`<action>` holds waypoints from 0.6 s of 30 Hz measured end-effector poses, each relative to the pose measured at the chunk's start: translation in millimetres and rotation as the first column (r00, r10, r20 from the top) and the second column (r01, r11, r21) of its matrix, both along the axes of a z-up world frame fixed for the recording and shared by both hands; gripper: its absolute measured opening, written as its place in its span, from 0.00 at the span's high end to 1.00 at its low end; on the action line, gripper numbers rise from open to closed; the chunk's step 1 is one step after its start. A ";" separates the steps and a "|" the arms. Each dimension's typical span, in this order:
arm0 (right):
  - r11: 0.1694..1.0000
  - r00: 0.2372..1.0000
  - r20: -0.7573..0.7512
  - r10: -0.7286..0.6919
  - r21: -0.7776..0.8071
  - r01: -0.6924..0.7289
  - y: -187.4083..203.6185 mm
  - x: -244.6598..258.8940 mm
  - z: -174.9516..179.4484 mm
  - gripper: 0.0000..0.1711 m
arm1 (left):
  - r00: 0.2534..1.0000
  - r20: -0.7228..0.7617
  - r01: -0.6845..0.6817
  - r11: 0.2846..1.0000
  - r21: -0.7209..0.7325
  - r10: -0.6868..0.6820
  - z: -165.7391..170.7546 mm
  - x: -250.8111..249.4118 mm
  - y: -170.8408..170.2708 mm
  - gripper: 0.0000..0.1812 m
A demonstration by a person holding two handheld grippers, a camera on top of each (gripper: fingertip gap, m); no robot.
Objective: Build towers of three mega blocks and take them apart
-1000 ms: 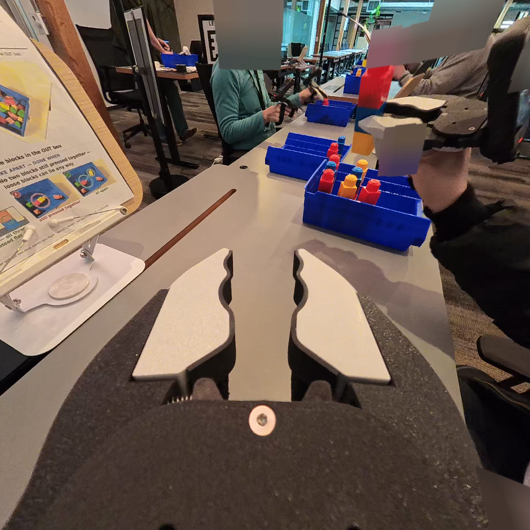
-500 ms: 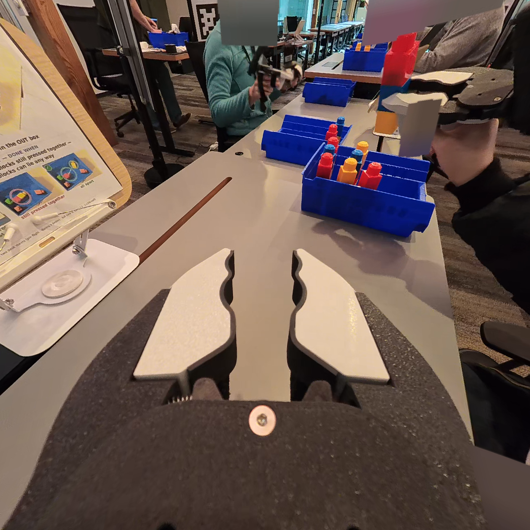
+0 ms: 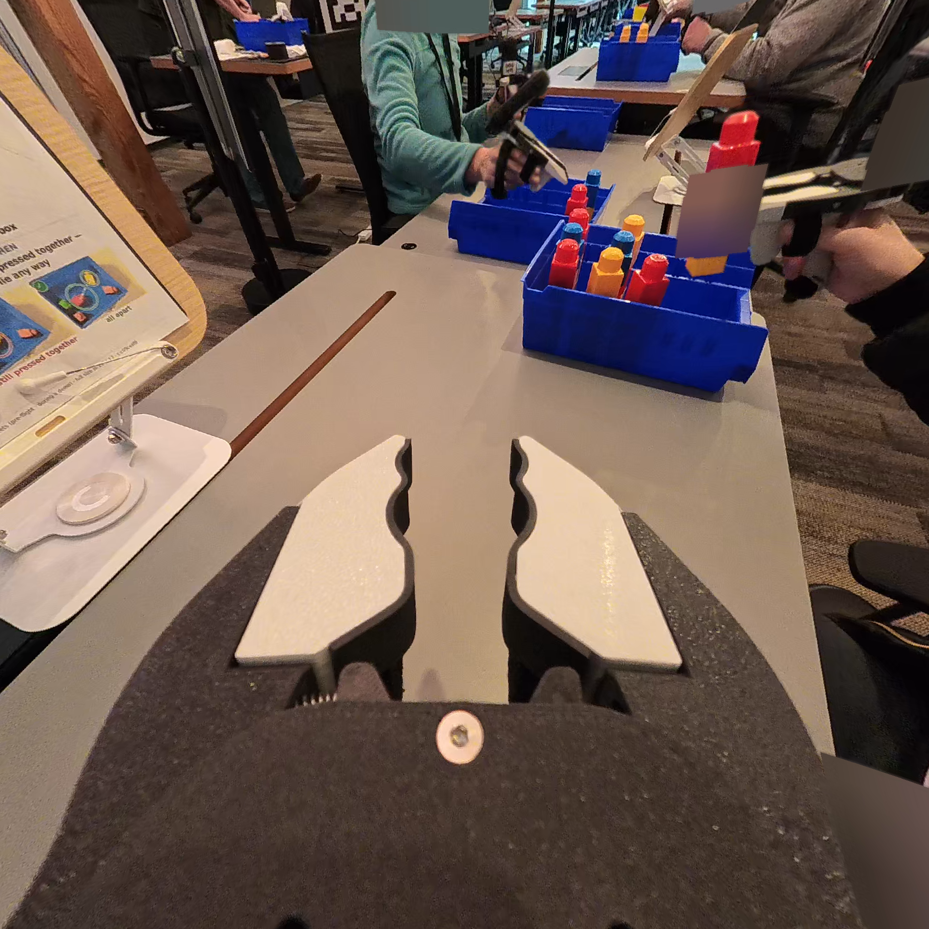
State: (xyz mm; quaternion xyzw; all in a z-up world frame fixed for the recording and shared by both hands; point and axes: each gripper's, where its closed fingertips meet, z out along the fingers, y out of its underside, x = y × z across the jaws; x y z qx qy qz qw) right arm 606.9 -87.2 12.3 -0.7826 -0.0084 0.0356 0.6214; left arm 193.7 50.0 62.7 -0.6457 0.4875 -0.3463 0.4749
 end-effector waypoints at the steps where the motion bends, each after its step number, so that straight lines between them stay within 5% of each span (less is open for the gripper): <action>1: 1.000 1.000 -0.011 -0.023 -0.007 0.022 -3.7 7.1 -8.8 0.79 | 1.000 -0.005 0.002 1.000 -0.001 -0.002 -1.3 1.3 -0.5 0.80; 11: 0.980 0.992 -0.084 -0.099 -0.184 0.082 -16.5 31.9 -93.4 0.79 | 0.999 -0.049 0.007 1.000 0.005 -0.007 -12.2 9.2 -2.2 0.80; 18: 0.960 0.985 -0.039 -0.170 -0.231 0.157 -13.8 48.0 -108.1 0.79 | 0.998 -0.062 0.004 1.000 0.012 -0.004 -15.4 10.5 -1.8 0.80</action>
